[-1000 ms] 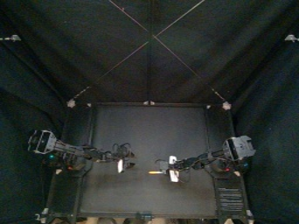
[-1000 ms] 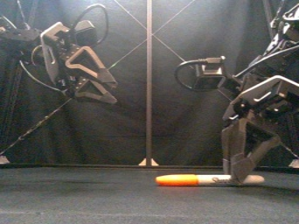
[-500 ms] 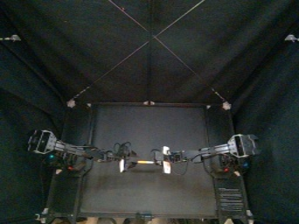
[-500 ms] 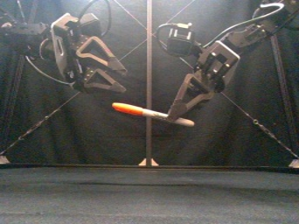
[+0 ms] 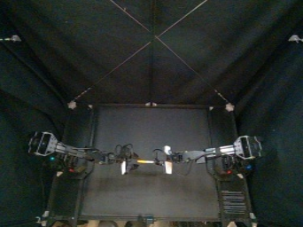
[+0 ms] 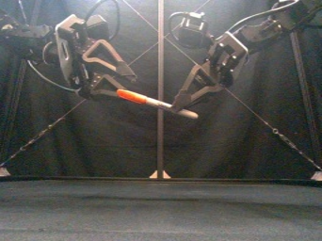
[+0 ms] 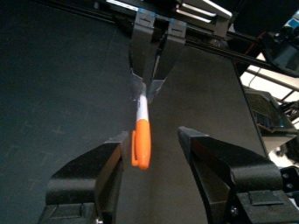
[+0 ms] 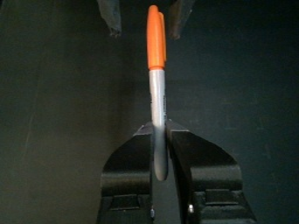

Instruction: Uncap the pen

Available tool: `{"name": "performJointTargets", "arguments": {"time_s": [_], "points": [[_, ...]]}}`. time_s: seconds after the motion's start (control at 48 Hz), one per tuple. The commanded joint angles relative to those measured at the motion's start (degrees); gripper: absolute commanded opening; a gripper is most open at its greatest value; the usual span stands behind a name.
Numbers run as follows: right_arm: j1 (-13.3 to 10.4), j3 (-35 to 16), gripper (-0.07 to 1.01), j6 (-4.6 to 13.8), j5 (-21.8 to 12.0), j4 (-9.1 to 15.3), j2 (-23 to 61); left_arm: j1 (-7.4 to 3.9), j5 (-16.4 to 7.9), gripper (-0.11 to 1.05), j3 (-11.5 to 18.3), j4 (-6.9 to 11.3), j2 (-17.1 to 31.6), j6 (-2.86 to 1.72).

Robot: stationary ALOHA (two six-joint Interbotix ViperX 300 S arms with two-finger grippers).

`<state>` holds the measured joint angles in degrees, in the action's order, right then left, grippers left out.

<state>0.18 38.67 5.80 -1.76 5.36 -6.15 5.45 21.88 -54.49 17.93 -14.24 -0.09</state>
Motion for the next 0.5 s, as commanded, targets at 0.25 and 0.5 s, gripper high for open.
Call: {"name": "performJointTargets", "arguments": {"time_s": [0.25, 0.5], "points": [[-0.18, -1.14, 0.43, -0.09, 1.93, 0.09, -3.08, -1.23, 0.62, 0.8, 1.23, 0.62, 0.88, 0.0], [-0.18, -0.79, 0.43, -0.09, 1.93, 0.09, -3.08, -1.14, 0.53, 0.69, 1.58, 0.53, 0.88, 0.09]]}}
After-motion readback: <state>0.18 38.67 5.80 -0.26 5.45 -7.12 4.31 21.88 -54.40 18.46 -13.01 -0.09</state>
